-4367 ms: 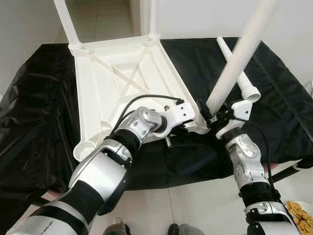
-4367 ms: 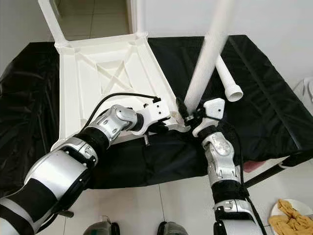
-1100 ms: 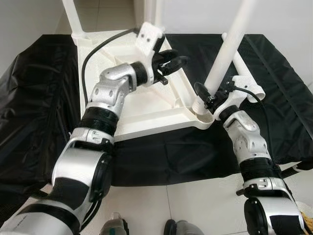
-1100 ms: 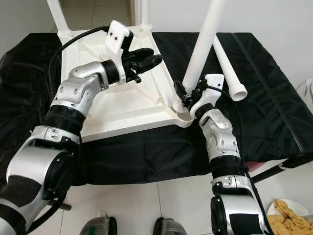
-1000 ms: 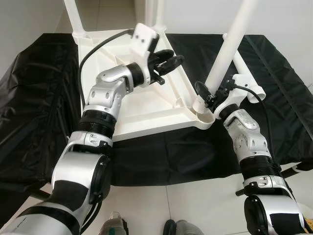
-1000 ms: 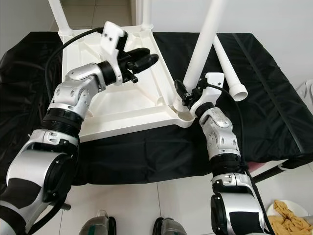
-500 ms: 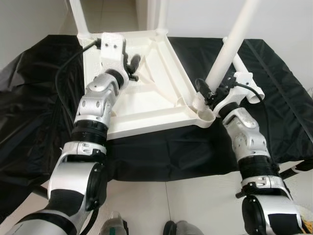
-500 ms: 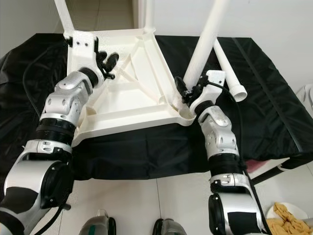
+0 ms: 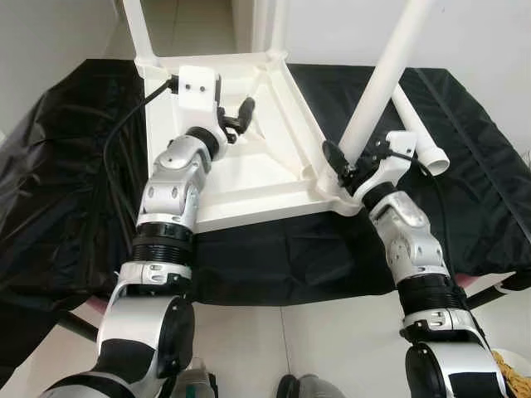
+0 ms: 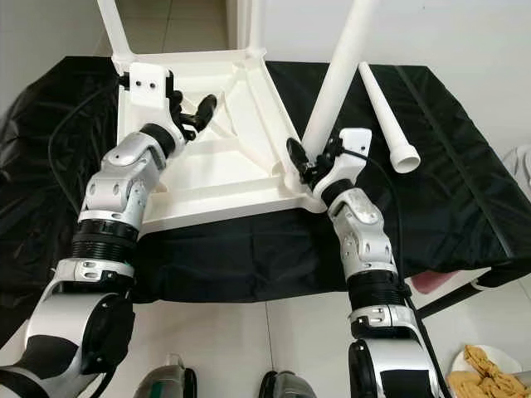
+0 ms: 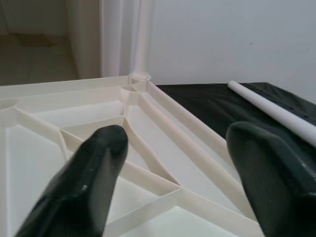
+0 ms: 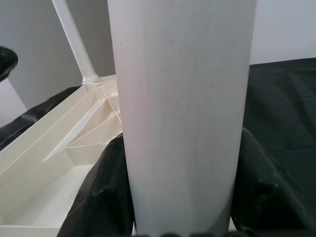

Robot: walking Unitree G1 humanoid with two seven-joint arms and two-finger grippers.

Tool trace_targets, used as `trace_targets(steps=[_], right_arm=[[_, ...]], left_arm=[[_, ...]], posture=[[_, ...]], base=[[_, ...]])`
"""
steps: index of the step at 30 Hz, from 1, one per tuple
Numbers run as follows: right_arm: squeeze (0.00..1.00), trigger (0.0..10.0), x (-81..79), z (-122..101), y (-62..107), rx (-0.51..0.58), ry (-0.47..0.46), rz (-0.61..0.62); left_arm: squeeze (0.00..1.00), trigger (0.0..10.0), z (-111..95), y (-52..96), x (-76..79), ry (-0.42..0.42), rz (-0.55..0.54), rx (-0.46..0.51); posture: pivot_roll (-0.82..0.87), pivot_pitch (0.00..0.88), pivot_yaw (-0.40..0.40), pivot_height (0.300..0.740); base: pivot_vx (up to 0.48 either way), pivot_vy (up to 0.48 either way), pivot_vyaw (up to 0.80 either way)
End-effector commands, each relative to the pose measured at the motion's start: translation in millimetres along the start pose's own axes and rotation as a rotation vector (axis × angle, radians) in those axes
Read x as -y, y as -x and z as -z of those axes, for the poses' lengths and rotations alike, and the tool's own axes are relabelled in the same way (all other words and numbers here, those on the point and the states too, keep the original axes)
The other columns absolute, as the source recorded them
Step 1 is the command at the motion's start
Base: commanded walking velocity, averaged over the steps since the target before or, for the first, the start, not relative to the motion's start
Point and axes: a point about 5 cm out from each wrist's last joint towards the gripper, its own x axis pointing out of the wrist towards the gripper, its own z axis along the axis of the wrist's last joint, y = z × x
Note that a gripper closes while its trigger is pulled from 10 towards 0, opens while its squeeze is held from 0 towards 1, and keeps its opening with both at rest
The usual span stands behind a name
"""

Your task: Building children table

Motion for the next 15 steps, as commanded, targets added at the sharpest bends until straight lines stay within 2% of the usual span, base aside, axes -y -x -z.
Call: trace_targets(steps=[1,2,4,5,6,7,9,10,11,12,13,15], right_arm=[[0.00,10.0,-1.6,-5,-0.6,0.020,0.019,-0.038],[0.00,10.0,-0.3,-5,0.0,0.016,0.031,-0.049],[0.00,10.0,0.4,-6,0.5,0.014,0.039,-0.055],[0.00,10.0,0.7,-5,1.7,0.006,0.053,-0.070],[0.00,10.0,0.7,-5,1.7,0.006,0.053,-0.070],[0.00,10.0,0.9,-5,2.7,-0.007,0.060,-0.084],[0.00,10.0,0.9,-4,3.9,-0.014,0.063,-0.094],[0.00,10.0,0.9,-3,5.1,-0.027,0.075,-0.111],[0.00,10.0,0.9,-2,5.9,-0.039,0.084,-0.124],[0.00,10.0,0.9,-2,5.9,-0.039,0.084,-0.124],[0.00,10.0,1.0,-2,6.4,-0.046,0.091,-0.133],[0.00,10.0,-0.1,-1,6.2,-0.061,0.110,-0.159]], left_arm=[[1.00,10.0,-11,0.9,18.1,0.020,0.264,0.038],[1.00,10.0,-16,1.8,25.5,0.033,0.319,0.044],[1.00,10.0,-18,2.7,30.5,0.041,0.351,0.044],[1.00,10.0,-21,4.9,40.1,0.069,0.417,0.036],[1.00,10.0,-21,4.9,40.1,0.069,0.417,0.036],[1.00,10.0,-25,7.5,48.6,0.054,0.478,0.042],[1.00,10.0,-27,10.0,54.1,0.040,0.513,0.050],[0.00,10.0,-30,13.0,62.5,0.048,0.588,0.052],[0.00,10.0,-33,16.1,69.7,0.058,0.654,0.050],[0.00,10.0,-33,16.1,69.7,0.058,0.654,0.050],[0.00,10.0,-35,18.2,74.4,0.071,0.698,0.046],[0.00,10.0,-40,21.1,82.0,0.126,0.775,0.031]], posture=[[0.07,0.000,-0.066,0.740],[0.08,0.000,-0.069,0.740],[0.08,0.000,-0.070,0.740],[0.08,0.000,-0.075,0.740],[0.08,0.000,-0.075,0.740],[0.08,0.000,-0.076,0.740],[0.08,0.001,-0.076,0.740],[0.09,0.006,-0.080,0.740],[0.09,0.011,-0.084,0.740],[0.09,0.011,-0.084,0.740],[0.09,0.011,-0.084,0.740],[0.09,0.015,-0.084,0.740]], base=[[0.000,0.000,0.00],[0.000,0.000,0.00],[0.000,0.000,0.00],[0.000,0.000,0.00],[0.000,0.000,0.00],[0.000,0.000,0.00],[0.000,0.000,0.00],[0.000,0.000,0.00],[0.000,0.000,0.00],[0.000,0.000,0.00],[0.000,0.000,0.00],[0.000,0.000,0.00]])
